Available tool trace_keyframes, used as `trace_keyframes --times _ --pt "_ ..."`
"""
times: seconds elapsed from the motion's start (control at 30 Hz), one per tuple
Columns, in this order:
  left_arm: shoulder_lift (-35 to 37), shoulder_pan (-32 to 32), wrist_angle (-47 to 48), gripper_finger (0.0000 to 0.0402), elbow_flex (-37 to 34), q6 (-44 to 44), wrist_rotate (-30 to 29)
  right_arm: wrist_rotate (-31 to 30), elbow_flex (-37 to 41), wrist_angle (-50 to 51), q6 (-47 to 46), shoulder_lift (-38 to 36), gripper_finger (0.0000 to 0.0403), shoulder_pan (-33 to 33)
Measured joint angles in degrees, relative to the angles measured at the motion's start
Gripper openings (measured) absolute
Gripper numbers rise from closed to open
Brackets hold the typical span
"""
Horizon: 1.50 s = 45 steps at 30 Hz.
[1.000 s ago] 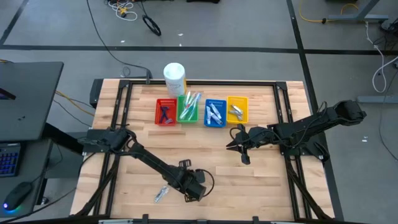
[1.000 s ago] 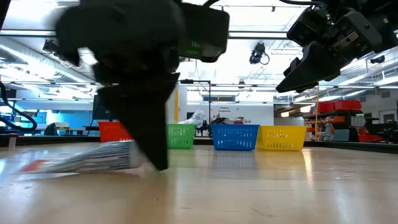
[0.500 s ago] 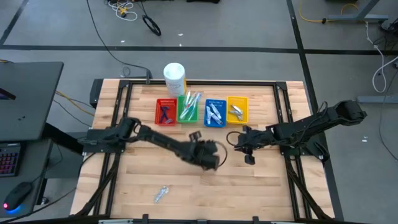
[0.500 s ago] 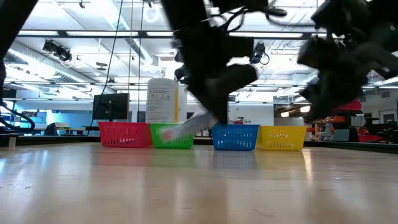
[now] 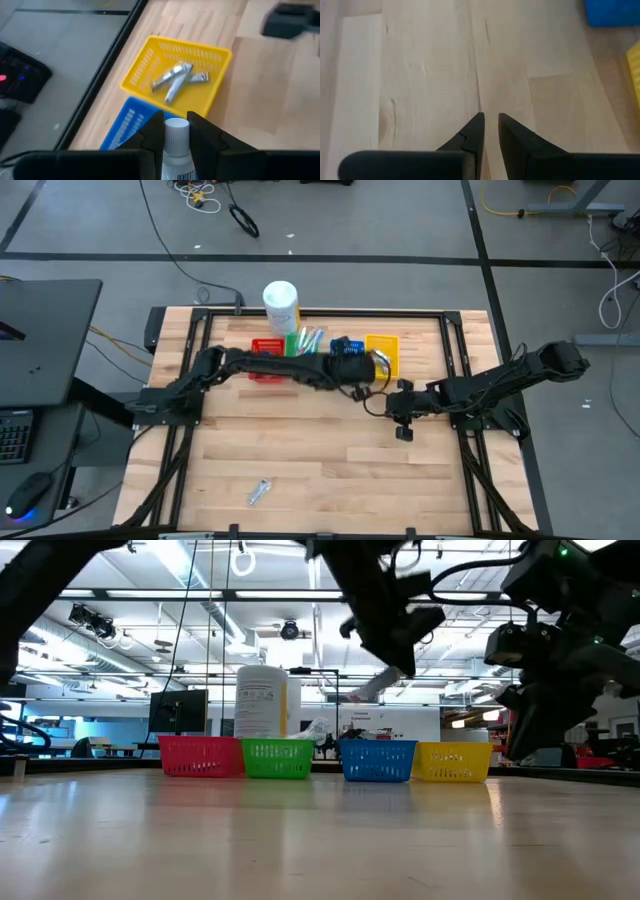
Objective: Pick & Place Travel size toiletries
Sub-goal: Put the white toothpaste into the blue bin, then put the silver nail cutter into the yellow bin
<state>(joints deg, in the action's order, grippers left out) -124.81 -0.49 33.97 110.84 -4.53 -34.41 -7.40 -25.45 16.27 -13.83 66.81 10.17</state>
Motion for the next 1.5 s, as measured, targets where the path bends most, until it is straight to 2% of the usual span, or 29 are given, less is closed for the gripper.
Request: trace_keyframes --times 0.13,0.3,0.47,0.67,0.87,0.97,1.17,1.3,1.4,1.5 --pt "-1.14 4.75 -0.93 0.0071 -0.34 -0.71 6.64 0.0 0.0 -0.15 1.11 0.0 0.0062 0.0" --pt "-3.33 9.23 -1.57 0.0082 -0.61 -2.8 8.99 0.0 0.0 -0.08 1.99 0.0 0.0062 0.0" --pt "-6.05 11.86 -4.87 0.0089 -0.49 -2.28 16.55 0.0 0.0 -0.85 3.97 -0.07 0.0062 -0.04" --pt "-7.61 12.78 -4.02 0.0102 -0.57 -2.18 17.24 0.0 0.0 -2.08 4.63 -0.09 0.0062 -0.07" --pt "-6.27 12.15 -2.23 0.0142 0.48 -0.53 17.08 -0.01 0.0 -4.49 8.18 -0.04 0.0062 -0.13" --pt "-5.79 11.46 5.45 0.0162 3.91 0.21 15.62 -0.03 0.0 -7.14 10.62 -0.04 0.0062 -0.13" --pt "-4.15 9.36 37.76 0.0173 16.76 -9.51 10.21 0.39 0.0 -17.79 14.97 -0.04 0.0062 -0.15" --pt "-2.43 5.95 53.32 0.0173 24.29 -15.91 3.62 5.63 -0.02 -24.21 17.31 0.19 0.0062 -0.17" --pt "2.81 2.3 56.38 0.0173 21.28 -20.1 2.31 7.76 -0.02 -27.12 17.34 0.75 0.0062 -0.02" --pt "8.05 -2.24 55.87 0.0173 17.67 -25.52 5.48 7.97 -0.02 -28.23 16.45 1.72 0.0062 0.44"
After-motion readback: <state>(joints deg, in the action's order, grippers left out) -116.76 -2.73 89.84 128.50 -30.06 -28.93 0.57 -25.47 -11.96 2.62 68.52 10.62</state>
